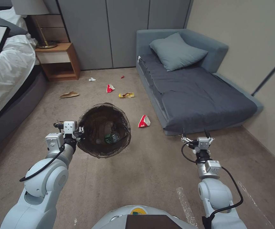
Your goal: Pick up the trash bin, then pick up the garbage from the floor and place it into the trash bin.
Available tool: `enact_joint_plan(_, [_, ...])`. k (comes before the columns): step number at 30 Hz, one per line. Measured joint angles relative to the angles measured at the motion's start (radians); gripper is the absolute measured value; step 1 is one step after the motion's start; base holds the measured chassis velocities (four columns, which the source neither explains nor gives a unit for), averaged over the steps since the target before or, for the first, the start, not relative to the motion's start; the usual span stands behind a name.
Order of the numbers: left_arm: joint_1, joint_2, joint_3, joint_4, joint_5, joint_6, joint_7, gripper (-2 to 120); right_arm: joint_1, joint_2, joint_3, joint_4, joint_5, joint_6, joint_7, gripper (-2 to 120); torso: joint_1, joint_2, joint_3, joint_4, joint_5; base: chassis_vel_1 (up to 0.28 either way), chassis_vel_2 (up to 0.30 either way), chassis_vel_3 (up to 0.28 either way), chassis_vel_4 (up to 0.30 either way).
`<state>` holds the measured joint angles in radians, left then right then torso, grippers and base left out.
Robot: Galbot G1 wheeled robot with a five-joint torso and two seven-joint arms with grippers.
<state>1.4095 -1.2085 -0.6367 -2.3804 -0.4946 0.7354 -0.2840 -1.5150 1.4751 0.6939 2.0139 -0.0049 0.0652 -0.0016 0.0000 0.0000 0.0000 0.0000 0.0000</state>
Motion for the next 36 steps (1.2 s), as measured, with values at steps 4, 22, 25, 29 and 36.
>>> enact_joint_plan(4, [0.001, 0.002, 0.000, 0.002, 0.000, 0.000, 0.001, 0, 0.002, -0.002, -0.002, -0.004, 0.000, -0.002, 0.000, 100, 0.000, 0.000, 0.000, 0.0000, 0.0000, 0.068, 0.087, 0.067, 0.082])
enact_joint_plan(22, [0.001, -0.007, -0.002, 0.007, -0.001, 0.000, 0.000, 0, 0.004, 0.000, 0.002, -0.024, 0.002, -0.007, 0.016, 100, 0.000, 0.000, 0.000, -0.0002, 0.0000, 0.047, 0.056, 0.042, 0.045])
enact_joint_plan(25, [0.000, -0.007, -0.002, 0.009, 0.004, -0.003, 0.002, 0, 0.008, 0.001, -0.001, -0.029, 0.002, -0.001, 0.030, 100, 0.000, 0.000, 0.000, -0.0002, 0.0000, 0.000, 0.000, 0.000, 0.000])
enact_joint_plan(29, [0.001, -0.008, -0.003, 0.016, 0.019, -0.009, 0.003, 0, 0.008, 0.006, -0.004, -0.031, 0.006, 0.004, 0.047, 100, 0.000, 0.000, 0.000, -0.0002, 0.0000, 0.000, 0.000, 0.000, 0.000])
enact_joint_plan(36, [0.001, -0.007, -0.001, 0.017, 0.029, -0.012, 0.008, 0, 0.010, 0.005, -0.009, -0.028, 0.045, 0.001, 0.034, 100, 0.000, 0.000, 0.000, -0.0002, 0.0000, 0.000, 0.000, 0.000, 0.000])
